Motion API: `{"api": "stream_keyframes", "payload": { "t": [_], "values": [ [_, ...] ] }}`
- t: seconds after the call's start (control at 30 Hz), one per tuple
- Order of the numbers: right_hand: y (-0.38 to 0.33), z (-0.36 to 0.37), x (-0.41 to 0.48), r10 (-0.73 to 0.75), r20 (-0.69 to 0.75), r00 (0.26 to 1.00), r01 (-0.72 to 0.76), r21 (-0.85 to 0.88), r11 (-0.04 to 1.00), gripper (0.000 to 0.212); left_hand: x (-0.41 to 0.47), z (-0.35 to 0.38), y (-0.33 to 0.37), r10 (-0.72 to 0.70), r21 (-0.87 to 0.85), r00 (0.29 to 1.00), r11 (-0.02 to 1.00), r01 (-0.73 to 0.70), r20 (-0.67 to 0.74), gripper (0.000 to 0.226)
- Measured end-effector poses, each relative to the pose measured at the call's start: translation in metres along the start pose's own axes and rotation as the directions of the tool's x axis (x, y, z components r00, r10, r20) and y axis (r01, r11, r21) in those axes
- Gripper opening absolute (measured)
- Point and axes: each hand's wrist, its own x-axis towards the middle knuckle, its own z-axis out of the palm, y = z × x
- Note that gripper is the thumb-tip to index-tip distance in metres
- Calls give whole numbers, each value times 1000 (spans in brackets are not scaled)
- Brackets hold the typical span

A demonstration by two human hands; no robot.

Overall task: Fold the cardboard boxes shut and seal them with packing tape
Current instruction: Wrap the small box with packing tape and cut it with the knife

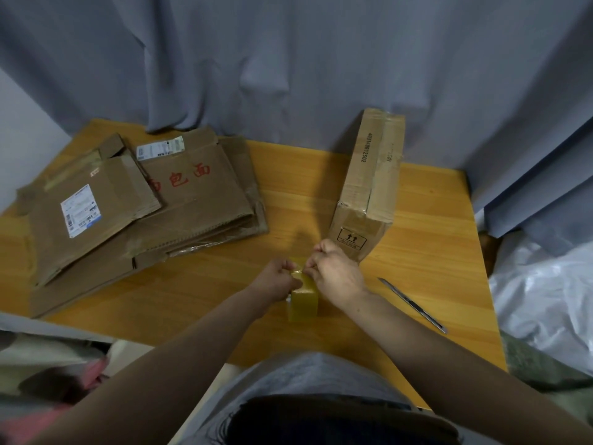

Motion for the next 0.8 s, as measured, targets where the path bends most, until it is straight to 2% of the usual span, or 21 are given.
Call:
{"api": "stream_keyframes", "payload": {
  "t": [0.1, 0.17, 0.27, 0.37, 0.43, 0.53, 0.63, 0.7, 0.77, 0.8],
  "values": [
    [2, -2, -2, -13, 60, 998, 17, -58, 998, 23, -1, -6, -2, 5, -97, 1000, 995, -3, 15, 58],
    [3, -2, -2, -14, 84, 996, 21, -82, 996, 24, -1, -8, -2, 138, 54, 988, 988, -142, 68, 57],
    [3, -2, -2, -3, 95, 995, 12, -95, 995, 22, 2, -9, 0, 369, 406, 920, 827, -389, 130, 30],
    [7, -3, -2, 22, 106, 994, -15, -74, 997, 21, 3, -12, 4, 494, 586, 865, 676, -448, 92, 23],
    [10, -5, -2, 51, 123, 991, -49, -20, 999, 19, 2, -13, 8, 542, 630, 834, 613, -476, 103, 22],
    [14, -9, -2, 74, 144, 987, -80, 37, 996, 18, 3, -12, 11, 516, 664, 847, 591, -459, 126, 20],
    [20, -12, -3, 123, 132, 983, -140, 128, 982, 17, 5, -9, 10, 453, 618, 885, 668, -415, 105, 18],
    [22, -13, -5, 188, 180, 966, -221, 185, 958, 14, 7, -6, 8, 416, 574, 906, 725, -380, 76, 16],
    [21, -13, -8, 240, 204, 949, -291, 276, 916, 6, 11, -5, 9, 377, 587, 924, 734, -342, 66, 14],
    [22, -14, -9, 250, 159, 955, -289, 318, 903, 6, 13, -5, 11, 352, 610, 934, 725, -319, 70, 14]
  ]
}}
